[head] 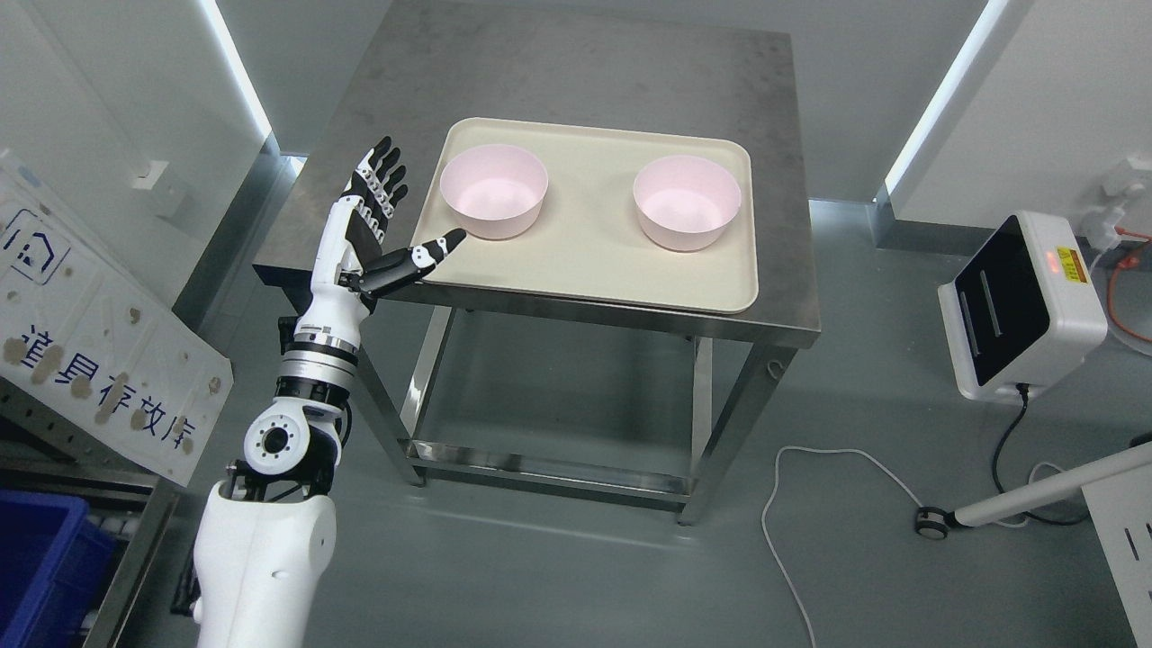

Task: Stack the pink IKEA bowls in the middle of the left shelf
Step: 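Reach the left hand toward the pink bowl nearer the left arm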

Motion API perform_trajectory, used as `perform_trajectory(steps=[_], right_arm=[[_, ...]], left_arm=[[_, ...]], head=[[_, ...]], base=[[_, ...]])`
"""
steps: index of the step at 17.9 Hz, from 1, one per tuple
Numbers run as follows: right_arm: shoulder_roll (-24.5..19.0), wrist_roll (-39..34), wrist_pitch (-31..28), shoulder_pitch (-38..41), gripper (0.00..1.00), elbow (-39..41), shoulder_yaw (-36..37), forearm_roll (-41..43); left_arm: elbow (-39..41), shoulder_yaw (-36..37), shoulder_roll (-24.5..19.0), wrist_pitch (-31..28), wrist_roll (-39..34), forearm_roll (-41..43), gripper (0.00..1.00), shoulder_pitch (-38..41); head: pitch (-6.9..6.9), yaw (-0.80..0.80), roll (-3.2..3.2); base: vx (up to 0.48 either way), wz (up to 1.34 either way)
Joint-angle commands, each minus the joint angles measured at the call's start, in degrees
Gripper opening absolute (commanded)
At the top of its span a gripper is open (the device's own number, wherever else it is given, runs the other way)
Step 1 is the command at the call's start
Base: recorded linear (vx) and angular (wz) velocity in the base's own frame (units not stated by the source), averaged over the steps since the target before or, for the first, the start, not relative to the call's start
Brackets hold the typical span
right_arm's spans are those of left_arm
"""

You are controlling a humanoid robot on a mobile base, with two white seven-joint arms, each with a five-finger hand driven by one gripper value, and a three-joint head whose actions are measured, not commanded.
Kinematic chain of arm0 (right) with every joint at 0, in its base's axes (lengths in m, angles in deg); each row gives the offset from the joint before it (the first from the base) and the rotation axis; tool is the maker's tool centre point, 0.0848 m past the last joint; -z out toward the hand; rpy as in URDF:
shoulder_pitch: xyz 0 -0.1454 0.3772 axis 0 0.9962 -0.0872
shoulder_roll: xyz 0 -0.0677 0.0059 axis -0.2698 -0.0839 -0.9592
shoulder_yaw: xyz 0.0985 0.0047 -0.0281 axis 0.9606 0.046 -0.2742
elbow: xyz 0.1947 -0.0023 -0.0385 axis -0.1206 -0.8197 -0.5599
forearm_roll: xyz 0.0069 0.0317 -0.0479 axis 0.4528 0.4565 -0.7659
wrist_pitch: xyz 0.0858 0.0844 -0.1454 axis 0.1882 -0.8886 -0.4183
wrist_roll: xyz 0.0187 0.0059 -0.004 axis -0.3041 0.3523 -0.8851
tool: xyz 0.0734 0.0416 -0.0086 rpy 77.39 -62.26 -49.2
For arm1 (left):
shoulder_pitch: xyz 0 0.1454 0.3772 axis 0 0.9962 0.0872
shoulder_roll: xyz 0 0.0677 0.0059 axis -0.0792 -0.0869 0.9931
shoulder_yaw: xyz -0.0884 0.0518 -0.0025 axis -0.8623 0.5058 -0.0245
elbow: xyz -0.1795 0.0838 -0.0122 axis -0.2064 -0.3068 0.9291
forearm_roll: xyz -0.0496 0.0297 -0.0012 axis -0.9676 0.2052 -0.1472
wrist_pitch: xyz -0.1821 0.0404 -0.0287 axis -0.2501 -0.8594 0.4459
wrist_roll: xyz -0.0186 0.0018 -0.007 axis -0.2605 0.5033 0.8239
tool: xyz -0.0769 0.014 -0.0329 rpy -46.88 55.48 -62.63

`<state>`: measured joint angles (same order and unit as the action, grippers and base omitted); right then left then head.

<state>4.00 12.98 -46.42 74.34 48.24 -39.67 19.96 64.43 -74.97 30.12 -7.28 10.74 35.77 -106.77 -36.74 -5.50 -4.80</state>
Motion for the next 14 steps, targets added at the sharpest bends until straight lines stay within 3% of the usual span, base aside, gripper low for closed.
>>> perform_trajectory(steps=[1, 4, 7, 14], right_arm=[[1.0, 0.05, -0.02, 1.67, 1.0, 1.93, 0.62, 0.0], [1.0, 0.05, -0.11, 1.67, 1.0, 1.93, 0.62, 0.0], [1.0, 0.05, -0.1, 1.67, 1.0, 1.93, 0.62, 0.0], [1.0, 0.05, -0.02, 1.67, 1.0, 1.93, 0.62, 0.0]], left_arm=[[0.03, -1.11, -1.67, -0.28, 0.07, 0.08, 1.0, -0.74], [-0.5, -0.41, -1.84, -0.63, 0.34, 0.16, 1.0, -3.72], [-6.62, -0.06, -2.02, -2.3, 1.73, 4.54, 1.0, -14.15], [-28.86, 10.02, -4.03, -2.3, 21.93, 31.84, 0.99, -35.88]], head=[[0.0, 0.0, 0.0], [0.0, 0.0, 0.0], [0.0, 0.0, 0.0], [0.0, 0.0, 0.0]], base=[[0.0, 0.0], [0.0, 0.0], [0.0, 0.0], [0.0, 0.0]])
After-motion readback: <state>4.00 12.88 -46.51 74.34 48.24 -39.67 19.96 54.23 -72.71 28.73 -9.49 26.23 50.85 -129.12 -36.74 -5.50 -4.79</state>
